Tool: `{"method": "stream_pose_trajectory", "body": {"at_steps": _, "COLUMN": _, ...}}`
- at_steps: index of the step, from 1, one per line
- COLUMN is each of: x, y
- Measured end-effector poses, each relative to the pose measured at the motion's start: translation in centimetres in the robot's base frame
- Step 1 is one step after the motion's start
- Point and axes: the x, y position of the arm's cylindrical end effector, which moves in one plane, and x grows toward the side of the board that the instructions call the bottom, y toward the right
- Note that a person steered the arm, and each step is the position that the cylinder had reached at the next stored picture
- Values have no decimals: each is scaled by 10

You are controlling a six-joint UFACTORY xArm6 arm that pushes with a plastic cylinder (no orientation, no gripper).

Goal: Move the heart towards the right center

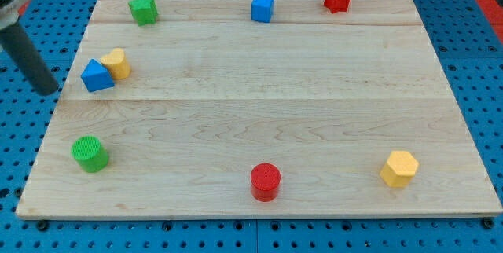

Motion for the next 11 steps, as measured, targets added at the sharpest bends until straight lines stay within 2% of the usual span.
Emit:
{"method": "stream_pose_trajectory", "body": {"at_steps": 1, "x": -60, "y": 41}}
{"method": "stream_pose_trajectory", "body": {"at_steps": 3, "x": 5, "y": 124}}
{"method": "stream_pose_trajectory", "body": {"at_steps": 4, "x": -7, "y": 71}}
{"method": "stream_pose_trajectory", "body": {"at_steps": 5, "x": -41, "y": 102}}
{"method": "stream_pose_trajectory", "body": {"at_steps": 6, "x": -27, "y": 236}}
{"method": "stream_pose_trajectory", "body": {"at_steps": 7, "x": -17, "y": 266}}
{"method": "stream_pose_trajectory", "body": {"at_steps": 8, "x": -62, "y": 228}}
{"method": "stream_pose_trajectory", "body": {"at_steps": 9, "x": -4, "y": 240}}
{"method": "stream_pose_trajectory", "body": {"at_steps": 11, "x": 20, "y": 248}}
